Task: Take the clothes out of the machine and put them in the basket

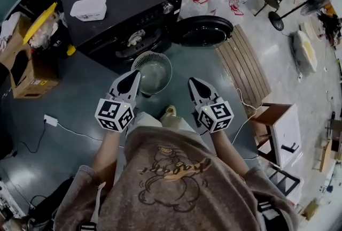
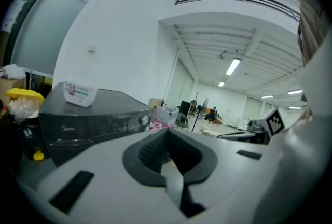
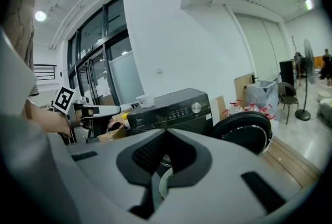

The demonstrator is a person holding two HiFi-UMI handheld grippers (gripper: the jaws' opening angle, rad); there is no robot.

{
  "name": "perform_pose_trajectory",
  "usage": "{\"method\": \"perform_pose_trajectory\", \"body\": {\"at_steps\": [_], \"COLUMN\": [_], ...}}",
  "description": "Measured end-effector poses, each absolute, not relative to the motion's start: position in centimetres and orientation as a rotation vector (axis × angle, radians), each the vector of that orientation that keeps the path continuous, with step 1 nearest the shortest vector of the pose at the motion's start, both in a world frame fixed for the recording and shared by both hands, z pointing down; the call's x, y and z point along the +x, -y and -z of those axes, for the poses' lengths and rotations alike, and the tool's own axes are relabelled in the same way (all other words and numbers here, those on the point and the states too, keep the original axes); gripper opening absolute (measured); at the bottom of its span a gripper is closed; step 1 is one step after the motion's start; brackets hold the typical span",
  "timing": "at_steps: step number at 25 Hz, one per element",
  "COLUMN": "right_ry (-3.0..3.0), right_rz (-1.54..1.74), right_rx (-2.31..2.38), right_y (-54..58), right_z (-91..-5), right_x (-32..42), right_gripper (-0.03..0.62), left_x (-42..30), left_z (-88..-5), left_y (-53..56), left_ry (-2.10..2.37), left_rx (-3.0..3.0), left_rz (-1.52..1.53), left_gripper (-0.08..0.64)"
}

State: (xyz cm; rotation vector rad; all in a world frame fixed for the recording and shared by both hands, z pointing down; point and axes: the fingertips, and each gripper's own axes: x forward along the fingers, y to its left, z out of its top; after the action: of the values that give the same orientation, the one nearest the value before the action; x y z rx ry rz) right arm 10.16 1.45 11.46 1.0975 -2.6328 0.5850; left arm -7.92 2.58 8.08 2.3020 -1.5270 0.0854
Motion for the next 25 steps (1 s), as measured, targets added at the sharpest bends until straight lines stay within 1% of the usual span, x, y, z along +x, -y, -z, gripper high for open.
{"method": "perform_pose_trajectory", "body": {"at_steps": [3,7,12,17,25], "right_ry": [2.642,2.673,2.658,2.669,2.717], "right_rz": [-0.59,-0.638,-0.592,-0.606,-0.611], "right_rx": [1.023,0.958,0.885,0.864,0.731], "right_y": [1.1,4.5,8.4,13.3,17.2], "right_z": [-12.5,-13.9,-18.4,-26.0,-41.3], "right_x": [8.9,5.5,1.5,-1.9,-5.3], "right_gripper": [-0.005,-0.005,-0.005,-0.005,-0.005], "left_x": [-8.7,-11.4,-14.3,-16.7,-18.0], "left_z": [-9.4,-12.2,-17.4,-24.8,-37.8], "left_y": [-0.9,1.7,5.6,9.5,12.3], "left_ry": [1.559,1.583,1.598,1.648,1.731], "left_rx": [2.259,2.202,2.191,2.195,2.185], "left_rz": [-0.086,-0.093,-0.109,-0.157,-0.068], "left_gripper": [0.005,0.005,0.006,0.005,0.005]}}
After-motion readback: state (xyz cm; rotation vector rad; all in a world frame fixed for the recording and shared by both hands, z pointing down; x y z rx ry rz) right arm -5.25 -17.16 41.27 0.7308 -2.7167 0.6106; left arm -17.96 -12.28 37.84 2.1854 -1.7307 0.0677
